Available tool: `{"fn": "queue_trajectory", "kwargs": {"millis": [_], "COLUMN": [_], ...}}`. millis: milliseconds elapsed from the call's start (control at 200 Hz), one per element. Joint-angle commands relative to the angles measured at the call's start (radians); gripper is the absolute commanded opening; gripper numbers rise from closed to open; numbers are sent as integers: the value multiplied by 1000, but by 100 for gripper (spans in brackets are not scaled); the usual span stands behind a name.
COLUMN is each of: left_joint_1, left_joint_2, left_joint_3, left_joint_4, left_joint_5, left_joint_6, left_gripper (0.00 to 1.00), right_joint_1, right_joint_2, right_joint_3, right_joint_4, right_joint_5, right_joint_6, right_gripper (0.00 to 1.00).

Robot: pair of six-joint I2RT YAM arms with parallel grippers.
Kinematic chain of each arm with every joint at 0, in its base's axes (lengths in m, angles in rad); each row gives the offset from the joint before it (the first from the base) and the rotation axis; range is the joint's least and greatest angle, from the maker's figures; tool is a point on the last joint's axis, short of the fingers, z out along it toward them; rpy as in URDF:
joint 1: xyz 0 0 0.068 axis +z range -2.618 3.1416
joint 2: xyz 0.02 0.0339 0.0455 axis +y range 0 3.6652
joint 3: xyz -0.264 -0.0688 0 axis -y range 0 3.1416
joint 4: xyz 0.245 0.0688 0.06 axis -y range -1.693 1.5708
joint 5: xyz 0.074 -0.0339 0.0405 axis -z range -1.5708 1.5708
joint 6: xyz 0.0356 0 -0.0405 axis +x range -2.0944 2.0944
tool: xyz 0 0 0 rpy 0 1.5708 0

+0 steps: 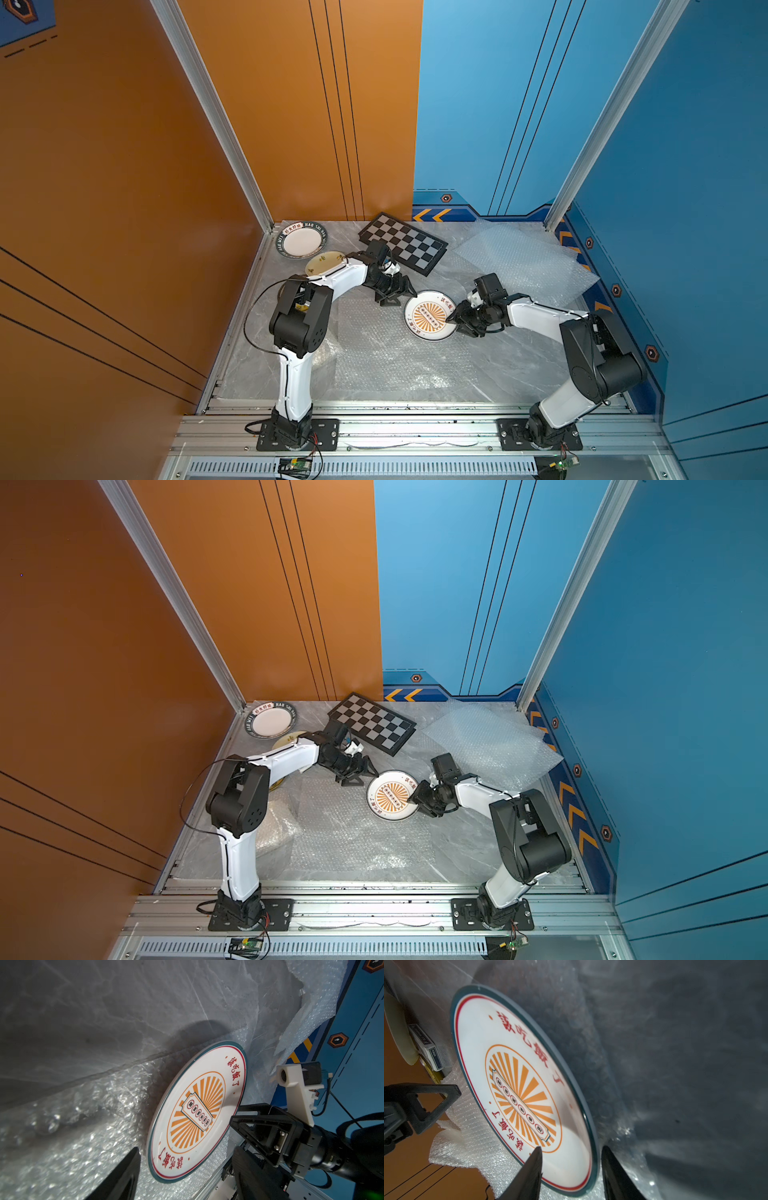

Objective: Unpack dinner plates from bubble wrap
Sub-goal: Pick up the plate from the bubble wrap.

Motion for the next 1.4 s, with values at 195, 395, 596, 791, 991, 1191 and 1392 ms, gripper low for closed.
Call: {"fn": "queue_trajectory", "kwargs": {"millis": [195,395,596,791,991,1191,1392], "left_joint_1": [-32,-46,-55,-55,-36,58,130], "left_joint_2": [61,65,56,46,6,-88,-118], "left_joint_3": [55,51,33,-15,-42,-54,-79], "left_joint_4": [-19,-19,-19,5,17,17,18], "left_joint_5": [14,13,15,27,24,-1,-5], "left_joint_6": [19,14,12,11,3,-13,-4], "left_gripper": [60,53,53,52,52,60,61], "right_joint_1": [6,23,47,65,74,66,69], "right_joint_2": [5,5,2,11,51,70,97], "right_joint_3": [24,4,-4,-8,-12,-36,-48], "right_joint_4": [95,204,277,341,361,393,454], "right_joint_5": [21,-4,5,6,11,8,-5], "right_joint_6": [-15,12,40,68,81,86,110], "right_gripper": [46,43,35,32,30,30,30]}}
